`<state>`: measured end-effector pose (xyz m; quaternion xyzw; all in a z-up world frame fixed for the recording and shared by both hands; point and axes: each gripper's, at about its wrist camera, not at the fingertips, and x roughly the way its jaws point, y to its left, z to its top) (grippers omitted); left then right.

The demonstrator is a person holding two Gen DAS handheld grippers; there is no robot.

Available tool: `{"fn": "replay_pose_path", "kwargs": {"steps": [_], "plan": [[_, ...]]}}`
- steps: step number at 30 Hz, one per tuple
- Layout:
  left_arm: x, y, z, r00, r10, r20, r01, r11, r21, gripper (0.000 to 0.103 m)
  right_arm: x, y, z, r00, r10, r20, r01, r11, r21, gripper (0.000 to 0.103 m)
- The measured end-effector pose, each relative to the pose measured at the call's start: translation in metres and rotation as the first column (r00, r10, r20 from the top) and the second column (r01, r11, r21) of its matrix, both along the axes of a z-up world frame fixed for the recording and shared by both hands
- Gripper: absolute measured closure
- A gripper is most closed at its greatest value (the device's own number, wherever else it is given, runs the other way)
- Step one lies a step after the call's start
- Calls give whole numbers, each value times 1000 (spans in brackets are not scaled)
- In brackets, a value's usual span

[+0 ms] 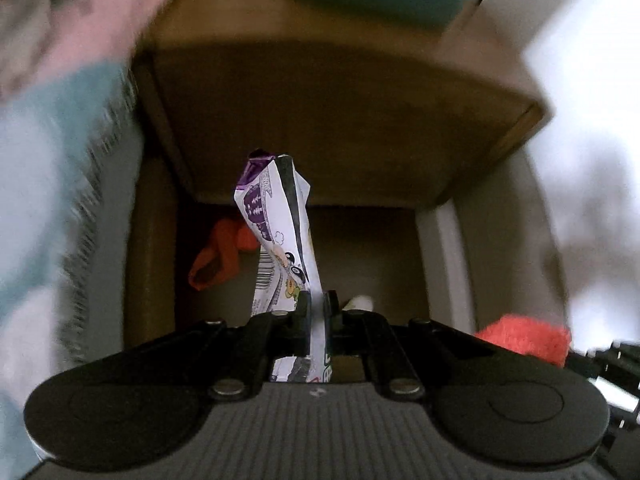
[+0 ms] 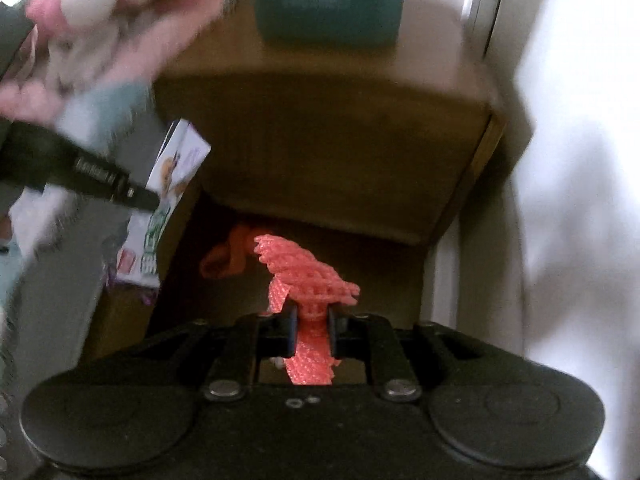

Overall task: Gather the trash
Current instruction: 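Lift the wrapper and foam net out up to the teal bin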

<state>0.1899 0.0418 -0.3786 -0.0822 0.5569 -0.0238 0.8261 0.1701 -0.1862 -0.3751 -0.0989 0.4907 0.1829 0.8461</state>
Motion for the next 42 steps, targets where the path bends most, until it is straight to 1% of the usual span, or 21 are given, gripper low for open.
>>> {"fn": "replay_pose_path", "kwargs": {"steps": [4,5,11,15,16,19,23,26,29,33,35,38,42], "plan": [[-2,-3,70,998,-30,56,30,999,12,97,6,2,66,998,5,69,-6,1000,18,90],[-2,-2,88,997,-35,71,34,999,13,97,7,2,80,996,4,86,-6,1000,22,90],[0,-2,175,989,-55,140,52,998,28,97,18,1,157,979,24,204,-30,999,23,90],[3,1,221,979,-57,193,52,998,31,97,27,7,204,960,16,279,-27,999,35,90],[5,2,227,977,-57,208,52,998,32,97,32,7,215,954,12,299,-25,999,42,90],[9,2,262,966,-59,251,54,998,29,97,44,10,246,938,0,348,-21,998,57,90],[19,0,300,946,-70,316,63,997,34,97,64,12,279,913,-10,409,-22,997,72,90],[31,-1,322,934,-71,350,66,997,25,97,80,14,299,894,-15,447,-24,996,81,90],[43,-4,343,919,-80,386,72,997,35,97,97,16,319,874,-15,485,-29,996,83,90],[65,-8,365,902,-79,424,76,997,24,97,120,24,336,849,-15,529,-28,997,73,90],[80,-12,374,894,-89,439,84,996,30,97,136,28,342,844,-23,536,-20,997,75,89],[104,-14,380,896,-97,433,92,995,33,97,163,34,344,852,-33,523,-9,997,78,89],[142,-15,379,906,-106,410,93,994,52,97,196,41,337,876,-36,480,1,997,73,89]]}}
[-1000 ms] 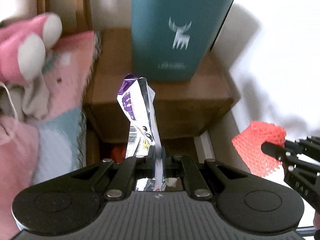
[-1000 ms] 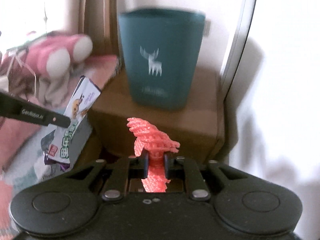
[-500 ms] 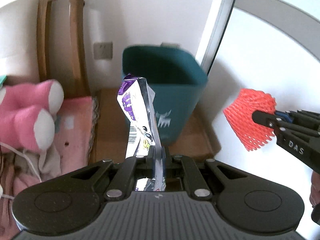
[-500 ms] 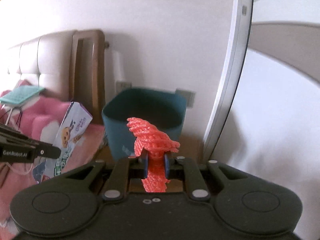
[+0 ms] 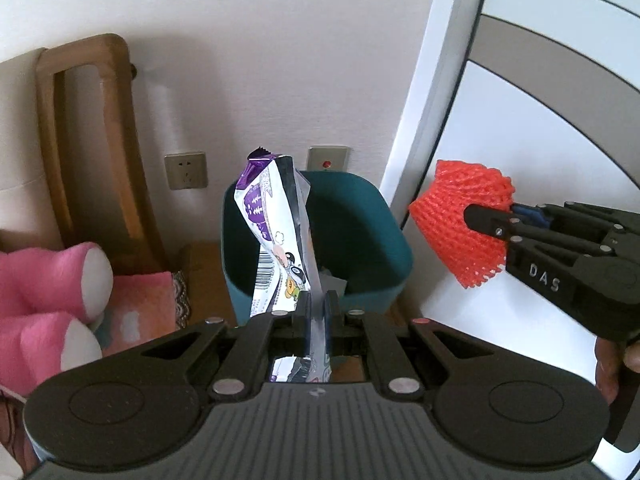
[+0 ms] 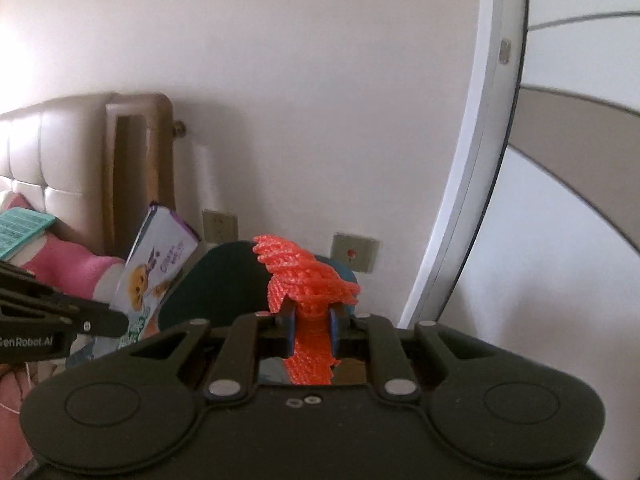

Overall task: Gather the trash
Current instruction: 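Lift the wrapper and foam net out up to the teal bin, then open both tools over the bin to drop wrapper and foam net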

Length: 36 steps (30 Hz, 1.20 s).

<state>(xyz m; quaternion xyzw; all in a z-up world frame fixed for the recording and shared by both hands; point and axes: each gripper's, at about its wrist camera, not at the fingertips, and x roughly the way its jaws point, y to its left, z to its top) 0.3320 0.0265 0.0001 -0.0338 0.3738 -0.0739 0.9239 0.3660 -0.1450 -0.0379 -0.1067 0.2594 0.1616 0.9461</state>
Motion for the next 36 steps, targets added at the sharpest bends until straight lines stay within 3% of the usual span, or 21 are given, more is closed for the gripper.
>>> {"fn": "replay_pose_path", "kwargs": {"steps": [6,12,21,28,32,36], "plan": [[47,-5,-14,999,-1,-37,3,999,53,97,39,8,-22,994,-21,-105,23,1000,17,89],[72,-19,-34,998,-12,-62,18,996,92,97,55,27,-44,991,8,-134,-14,999,-45,89],[96,-23,-59,992,10,-125,0,997,82,97,74,36,-58,982,22,-189,-35,997,-69,86],[113,-18,-68,986,37,-166,-29,998,48,97,75,40,-67,978,36,-205,-62,991,-121,79],[121,-20,-73,980,36,-193,-26,998,54,97,76,39,-71,971,38,-238,-67,991,-114,62],[125,-18,-74,979,54,-195,-50,998,25,96,70,35,-73,972,36,-231,-64,991,-116,59]]}}
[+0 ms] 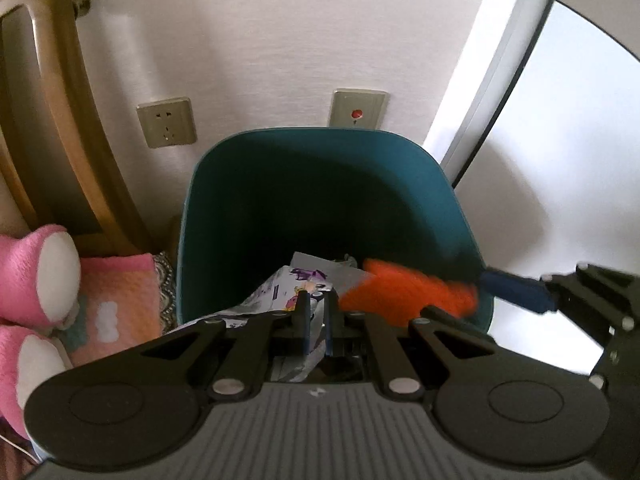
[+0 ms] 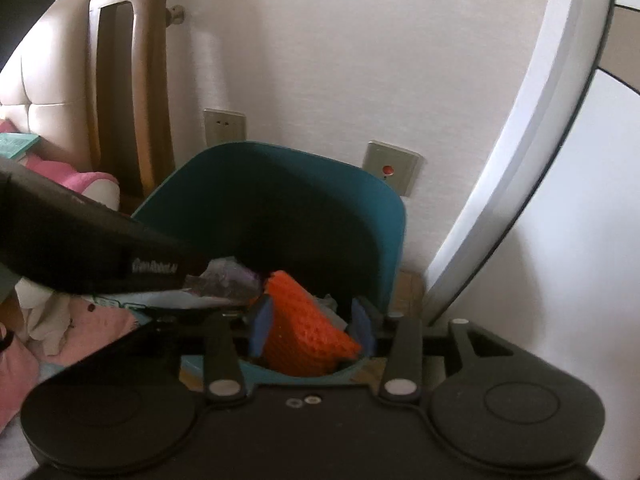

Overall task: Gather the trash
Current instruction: 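Open both tools over the bin to drop wrapper and foam net, then lower both tools from the bin back into the cubby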

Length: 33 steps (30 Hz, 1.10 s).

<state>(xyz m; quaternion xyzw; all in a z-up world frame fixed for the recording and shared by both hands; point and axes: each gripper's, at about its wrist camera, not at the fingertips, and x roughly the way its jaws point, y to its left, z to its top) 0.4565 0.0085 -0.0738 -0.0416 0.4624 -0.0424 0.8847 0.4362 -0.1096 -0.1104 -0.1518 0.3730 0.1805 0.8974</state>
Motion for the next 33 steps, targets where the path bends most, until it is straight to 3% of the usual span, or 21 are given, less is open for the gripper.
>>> {"fn": "replay_pose_path", "kwargs": {"steps": [3,6,8,9,17,20,27,33], "plan": [[1,1,0,1000,-4,-5,4,1000,-25,89,-5,-5,0,1000,-7,-4,7,1000,22,57],[-4,1,3,1000,-2,24,3,999,-45,71,-11,-11,1,1000,-10,-6,10,999,40,55],[-9,-1,6,999,-6,53,8,999,-46,38,-15,-14,3,1000,-18,-3,18,999,50,54],[-12,-2,7,998,-10,65,13,999,-44,33,-16,-16,3,1000,-23,0,23,998,54,54],[-21,-9,14,994,-35,100,40,998,-42,25,-25,-27,15,999,-49,15,47,994,103,51],[-22,-8,20,993,-22,115,32,995,-90,25,-32,-34,19,998,-63,22,59,990,127,50],[-47,-7,63,962,-19,272,58,989,-135,25,-51,-47,29,997,-72,19,68,984,165,48],[-91,-3,89,950,-32,312,75,989,-126,25,-80,-59,47,995,-91,29,83,975,204,46]]}}
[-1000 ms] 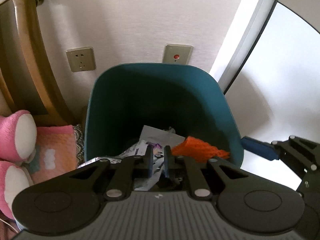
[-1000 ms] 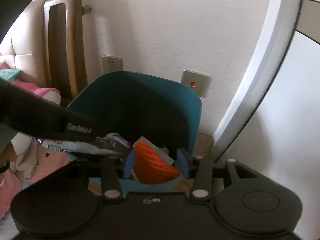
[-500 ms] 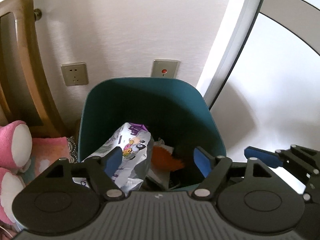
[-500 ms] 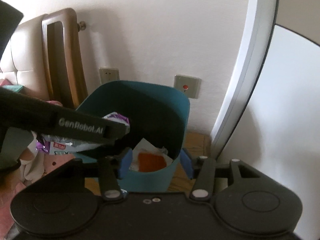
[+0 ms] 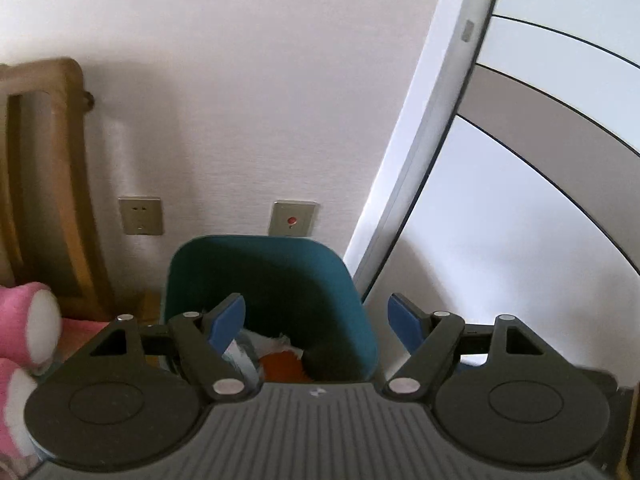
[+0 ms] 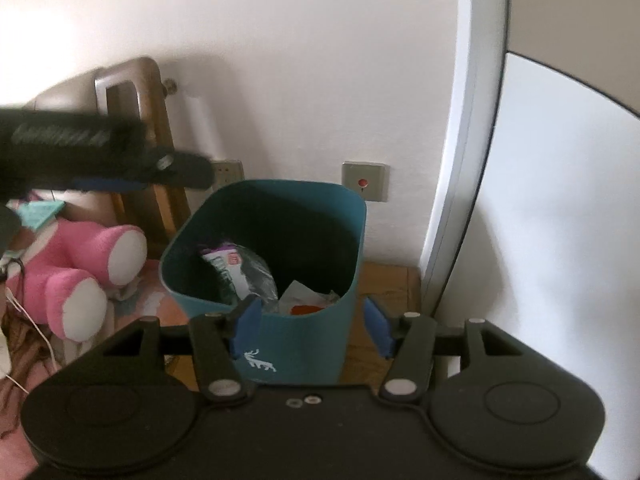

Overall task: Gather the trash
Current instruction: 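Lower both tools from the bin back into the cubby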

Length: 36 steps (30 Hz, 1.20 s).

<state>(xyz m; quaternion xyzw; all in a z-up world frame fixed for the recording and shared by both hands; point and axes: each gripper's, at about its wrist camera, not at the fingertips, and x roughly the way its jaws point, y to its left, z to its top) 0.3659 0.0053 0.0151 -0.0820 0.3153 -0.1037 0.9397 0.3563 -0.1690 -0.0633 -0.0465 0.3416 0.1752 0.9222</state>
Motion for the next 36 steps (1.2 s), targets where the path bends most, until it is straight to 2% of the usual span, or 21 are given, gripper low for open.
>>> {"fn": "replay_pose_path", "kwargs": {"steps": [5,11,13,18,19,21,26,29,33,36], "plan": [[-49,9,15,999,-18,26,17,999,34,25,-33,-6,21,1000,-5,20,5,1000,28,44],[-99,34,27,999,-9,34,8,999,41,24,-73,-12,35,999,-4,41,3,1000,26,43],[-112,43,28,999,1,41,-2,1000,21,20,-82,-14,35,999,-1,37,0,999,35,42],[-147,64,25,994,72,79,-71,997,-10,19,-101,-19,25,999,32,37,-33,999,27,42],[-152,66,23,993,83,87,-82,997,-13,15,-103,-19,21,998,43,37,-43,999,20,41],[-163,69,17,989,125,85,-124,992,-8,0,-107,-16,13,997,66,41,-66,998,6,41],[-186,77,-4,969,238,59,-238,971,-14,0,-112,-6,-8,991,119,63,-115,991,-62,39],[-193,84,-24,962,271,21,-270,962,-35,0,-110,-2,-21,990,137,29,-136,990,-43,38],[-191,102,-56,963,268,-35,-270,961,-67,0,-114,1,-46,993,121,-1,-121,990,-68,38],[-183,111,-84,970,234,-67,-235,972,-14,0,-118,1,-65,997,57,-50,-60,997,-53,38]]}}
